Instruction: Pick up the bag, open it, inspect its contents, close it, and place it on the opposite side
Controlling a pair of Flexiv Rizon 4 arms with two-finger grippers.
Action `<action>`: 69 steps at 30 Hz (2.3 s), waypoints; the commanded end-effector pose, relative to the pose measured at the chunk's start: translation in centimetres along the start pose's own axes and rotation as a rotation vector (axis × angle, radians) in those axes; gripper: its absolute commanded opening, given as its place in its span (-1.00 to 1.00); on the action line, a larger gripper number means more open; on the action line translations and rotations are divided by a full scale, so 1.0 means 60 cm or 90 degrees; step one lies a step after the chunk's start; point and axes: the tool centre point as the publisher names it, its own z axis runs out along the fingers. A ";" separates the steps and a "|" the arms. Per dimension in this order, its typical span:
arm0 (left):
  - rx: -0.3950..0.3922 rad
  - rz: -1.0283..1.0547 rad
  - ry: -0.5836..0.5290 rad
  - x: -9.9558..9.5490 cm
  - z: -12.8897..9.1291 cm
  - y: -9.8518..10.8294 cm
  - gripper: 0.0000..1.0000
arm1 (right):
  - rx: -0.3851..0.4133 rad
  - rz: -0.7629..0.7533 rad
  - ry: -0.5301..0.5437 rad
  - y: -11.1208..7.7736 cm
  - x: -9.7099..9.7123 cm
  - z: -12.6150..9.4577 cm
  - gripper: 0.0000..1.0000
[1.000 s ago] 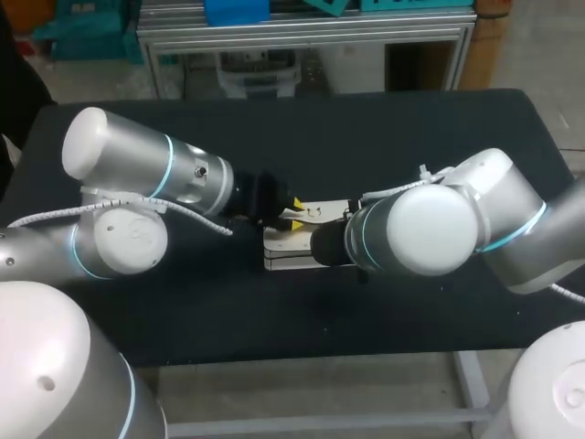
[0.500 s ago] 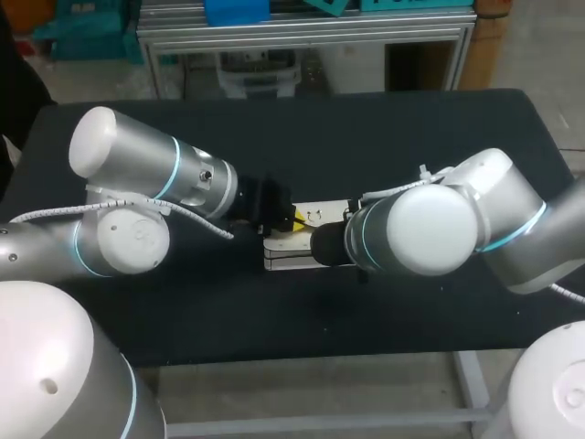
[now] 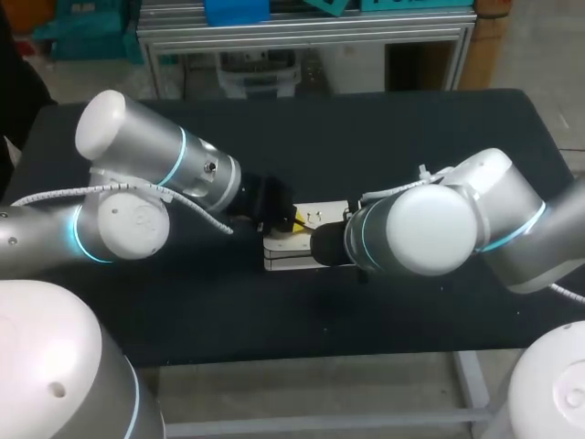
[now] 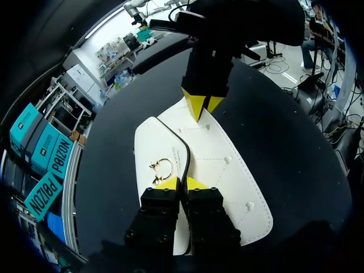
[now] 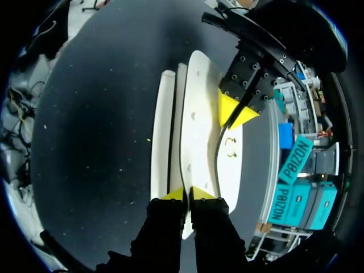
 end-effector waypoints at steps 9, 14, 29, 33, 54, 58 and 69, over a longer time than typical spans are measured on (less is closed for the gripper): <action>-0.001 -0.008 -0.017 0.002 0.002 0.003 -0.18 | -0.005 0.000 -0.235 -0.003 0.008 0.005 -1.00; 0.007 -0.010 -0.041 -0.001 -0.024 -0.001 0.02 | -0.005 0.000 -0.235 -0.003 0.008 0.005 -1.00; 0.018 -0.014 -0.040 -0.011 0.008 -0.012 -0.47 | -0.005 0.000 -0.235 -0.003 0.008 0.005 -1.00; 0.023 -0.008 -0.052 -0.014 0.009 -0.014 -1.00 | -0.005 0.000 -0.235 -0.003 0.008 0.005 -1.00; 0.004 -0.014 -0.056 0.001 -0.016 -0.010 -1.00 | -0.005 0.000 -0.235 -0.003 0.008 0.005 -1.00; 0.000 -0.018 -0.056 0.006 -0.019 -0.010 -1.00 | -0.005 0.000 -0.235 -0.003 0.008 0.005 -1.00; -0.007 -0.013 -0.034 0.018 0.023 -0.026 -1.00 | -0.005 0.000 -0.235 -0.003 0.008 0.005 -1.00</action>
